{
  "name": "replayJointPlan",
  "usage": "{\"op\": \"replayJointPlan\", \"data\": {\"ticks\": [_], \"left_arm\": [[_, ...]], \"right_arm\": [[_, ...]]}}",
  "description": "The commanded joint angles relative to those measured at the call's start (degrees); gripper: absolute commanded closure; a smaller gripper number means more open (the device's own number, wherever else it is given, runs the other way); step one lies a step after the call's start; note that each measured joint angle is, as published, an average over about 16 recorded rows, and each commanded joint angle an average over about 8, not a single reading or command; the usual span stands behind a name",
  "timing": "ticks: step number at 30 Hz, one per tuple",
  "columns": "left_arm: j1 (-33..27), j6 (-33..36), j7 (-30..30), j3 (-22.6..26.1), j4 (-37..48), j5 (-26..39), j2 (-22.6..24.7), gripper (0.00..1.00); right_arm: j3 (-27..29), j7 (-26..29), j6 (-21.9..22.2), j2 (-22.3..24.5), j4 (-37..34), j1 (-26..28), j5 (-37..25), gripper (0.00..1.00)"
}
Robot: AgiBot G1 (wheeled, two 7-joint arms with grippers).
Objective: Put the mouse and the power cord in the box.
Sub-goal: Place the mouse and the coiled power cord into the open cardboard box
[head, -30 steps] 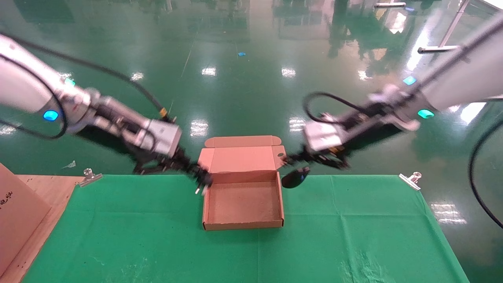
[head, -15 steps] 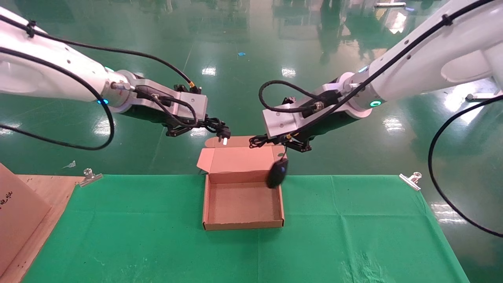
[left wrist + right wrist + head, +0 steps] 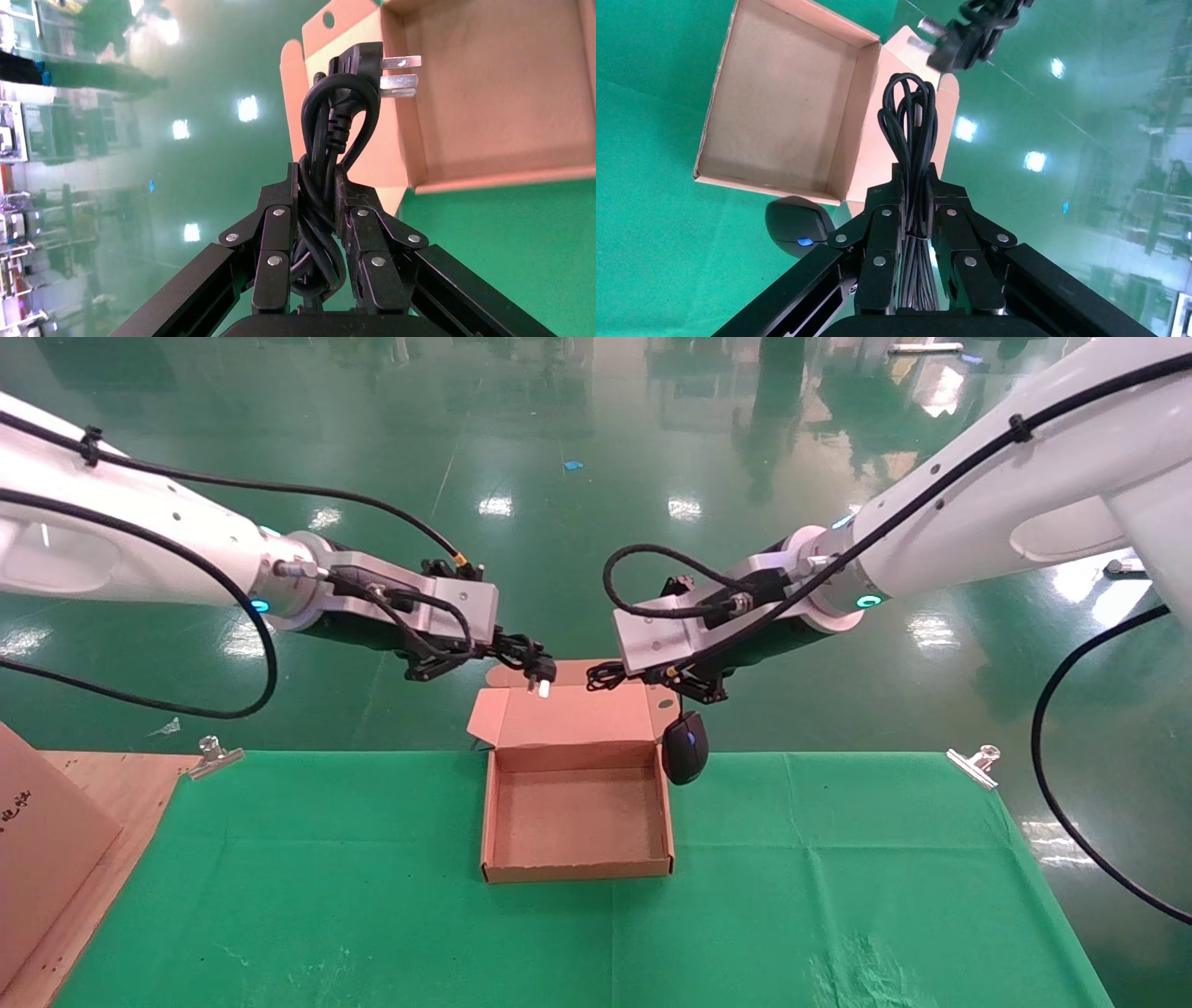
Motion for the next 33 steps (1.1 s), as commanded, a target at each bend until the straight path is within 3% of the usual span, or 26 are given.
{"op": "replayJointPlan", "data": {"ticks": [1, 17, 24, 31, 33], "left_arm": [[0.1, 0.5, 0.2, -0.1, 0.2, -0.4, 0.0, 1.0], [18.6, -15.1, 7.1, -3.7, -8.2, -12.6, 1.3, 1.0], [25.8, -23.8, 6.6, 0.5, -13.0, -15.7, 1.5, 1.0], [28.4, -27.5, 2.8, 5.3, -15.0, -19.1, 1.4, 1.0], [28.5, -28.1, 2.3, 6.6, -15.4, -19.8, 1.3, 0.93]], "right_arm": [[-0.9, 0.2, 0.5, 0.0, 0.1, 0.0, 0.7, 1.0], [-2.3, -5.0, -4.9, 1.5, -5.2, 2.3, 5.9, 1.0], [-1.9, -8.0, -6.3, 2.2, -7.9, 2.6, 7.0, 1.0], [-1.8, -10.2, -6.5, 2.0, -10.3, 2.6, 7.5, 1.0], [-1.8, -10.6, -6.6, 1.9, -10.9, 2.6, 7.6, 1.0]]}}
